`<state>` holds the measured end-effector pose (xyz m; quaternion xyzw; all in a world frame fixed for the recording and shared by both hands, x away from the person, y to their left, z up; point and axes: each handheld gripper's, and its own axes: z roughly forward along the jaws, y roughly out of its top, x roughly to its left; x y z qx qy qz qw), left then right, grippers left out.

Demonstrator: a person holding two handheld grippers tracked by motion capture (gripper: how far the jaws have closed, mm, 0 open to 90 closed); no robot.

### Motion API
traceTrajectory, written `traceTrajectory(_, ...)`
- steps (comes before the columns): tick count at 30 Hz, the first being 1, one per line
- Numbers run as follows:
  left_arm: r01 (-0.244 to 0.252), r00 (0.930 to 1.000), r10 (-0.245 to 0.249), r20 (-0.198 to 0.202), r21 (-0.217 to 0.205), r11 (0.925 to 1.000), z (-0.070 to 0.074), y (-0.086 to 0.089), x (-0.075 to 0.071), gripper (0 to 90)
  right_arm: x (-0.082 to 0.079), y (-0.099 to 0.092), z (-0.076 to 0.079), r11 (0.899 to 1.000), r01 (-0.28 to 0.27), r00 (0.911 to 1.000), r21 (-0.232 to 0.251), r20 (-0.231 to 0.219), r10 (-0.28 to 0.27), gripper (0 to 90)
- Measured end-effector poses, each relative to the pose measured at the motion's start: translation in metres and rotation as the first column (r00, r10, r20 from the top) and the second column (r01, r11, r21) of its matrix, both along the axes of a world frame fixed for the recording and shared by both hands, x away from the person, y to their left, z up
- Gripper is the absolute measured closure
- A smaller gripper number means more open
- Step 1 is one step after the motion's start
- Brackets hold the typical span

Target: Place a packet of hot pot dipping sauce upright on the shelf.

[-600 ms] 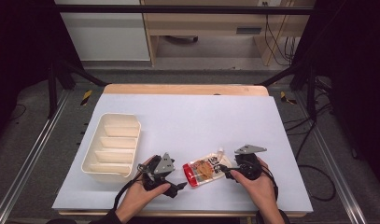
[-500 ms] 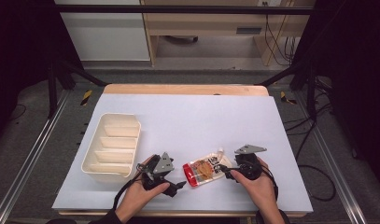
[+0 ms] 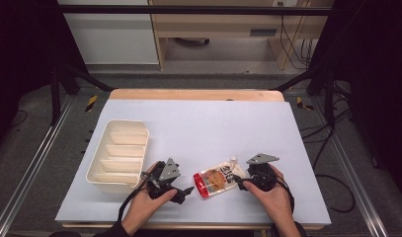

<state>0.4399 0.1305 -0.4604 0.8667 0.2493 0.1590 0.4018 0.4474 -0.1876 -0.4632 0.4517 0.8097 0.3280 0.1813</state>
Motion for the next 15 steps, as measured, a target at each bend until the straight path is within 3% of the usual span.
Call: traceTrajectory(15,-0.009,1.0,0.009,0.001,-0.01,0.9999,0.0004,0.0019,0.0013,8.3,0.0033,0.0064,-0.005,0.998,-0.028,0.998,0.052,-0.056,0.031,30.4)
